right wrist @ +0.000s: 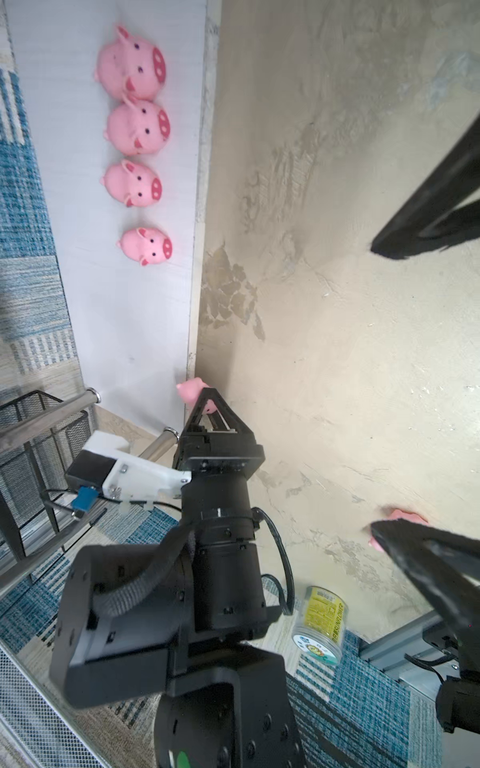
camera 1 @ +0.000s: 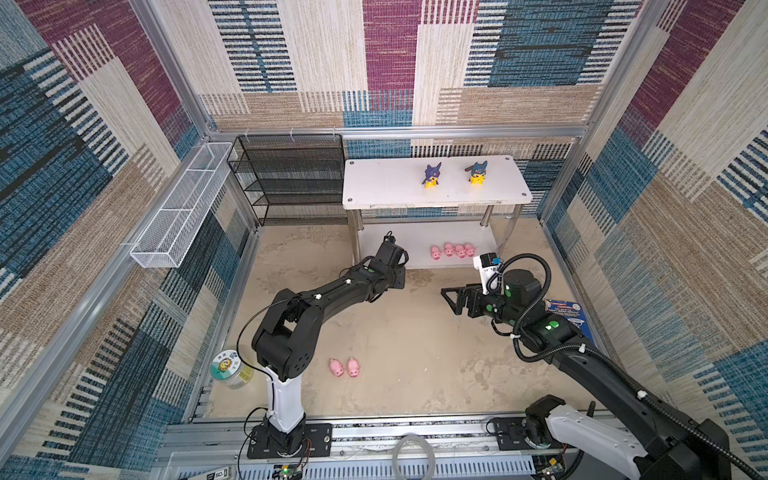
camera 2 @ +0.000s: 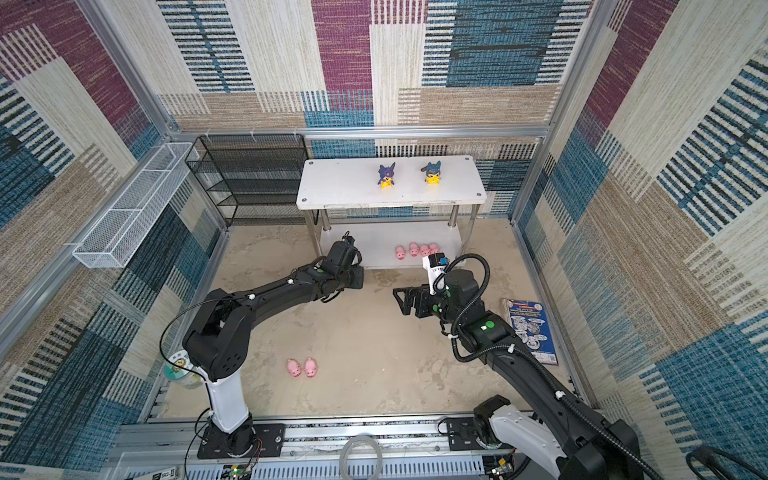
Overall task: Place and organize the plastic toys onto the shelf
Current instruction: 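Lift the pig with the left gripper and carry it to the lower tier, then lower the pig with the left gripper beside the row of pigs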
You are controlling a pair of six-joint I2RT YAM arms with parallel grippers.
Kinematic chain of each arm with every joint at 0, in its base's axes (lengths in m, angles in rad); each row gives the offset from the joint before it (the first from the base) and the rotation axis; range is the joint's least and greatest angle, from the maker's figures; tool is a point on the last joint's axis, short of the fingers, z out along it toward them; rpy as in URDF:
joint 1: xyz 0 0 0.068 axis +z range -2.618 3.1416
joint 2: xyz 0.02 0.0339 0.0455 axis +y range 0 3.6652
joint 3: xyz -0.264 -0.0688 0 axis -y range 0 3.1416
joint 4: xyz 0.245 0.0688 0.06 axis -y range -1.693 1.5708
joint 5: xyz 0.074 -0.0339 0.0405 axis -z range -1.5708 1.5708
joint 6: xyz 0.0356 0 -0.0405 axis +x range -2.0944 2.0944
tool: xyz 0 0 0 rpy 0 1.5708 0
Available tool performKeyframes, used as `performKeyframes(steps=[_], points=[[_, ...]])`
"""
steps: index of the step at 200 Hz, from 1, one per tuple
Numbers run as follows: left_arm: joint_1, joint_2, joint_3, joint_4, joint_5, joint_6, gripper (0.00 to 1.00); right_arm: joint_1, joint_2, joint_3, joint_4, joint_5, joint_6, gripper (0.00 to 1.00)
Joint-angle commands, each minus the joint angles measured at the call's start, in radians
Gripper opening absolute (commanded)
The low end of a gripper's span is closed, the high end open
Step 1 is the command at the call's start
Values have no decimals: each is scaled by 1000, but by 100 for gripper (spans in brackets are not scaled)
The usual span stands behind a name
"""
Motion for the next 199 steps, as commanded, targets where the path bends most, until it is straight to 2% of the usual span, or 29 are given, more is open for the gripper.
performKeyframes(steps=[1,90,167,199], points=[[2,44,60,-4,-33,-1,28,1,-14,11,-17,30,15,100],[26,158,210,-17,-102,-40,30,1,-50,19,-63,93,19,100],[34,186,220,16,-123,-82,32,-1,-51,25,-72,113,15,100],[36,209,235,16,-119,-94,39,0,-60,29,-85,122,10,100]])
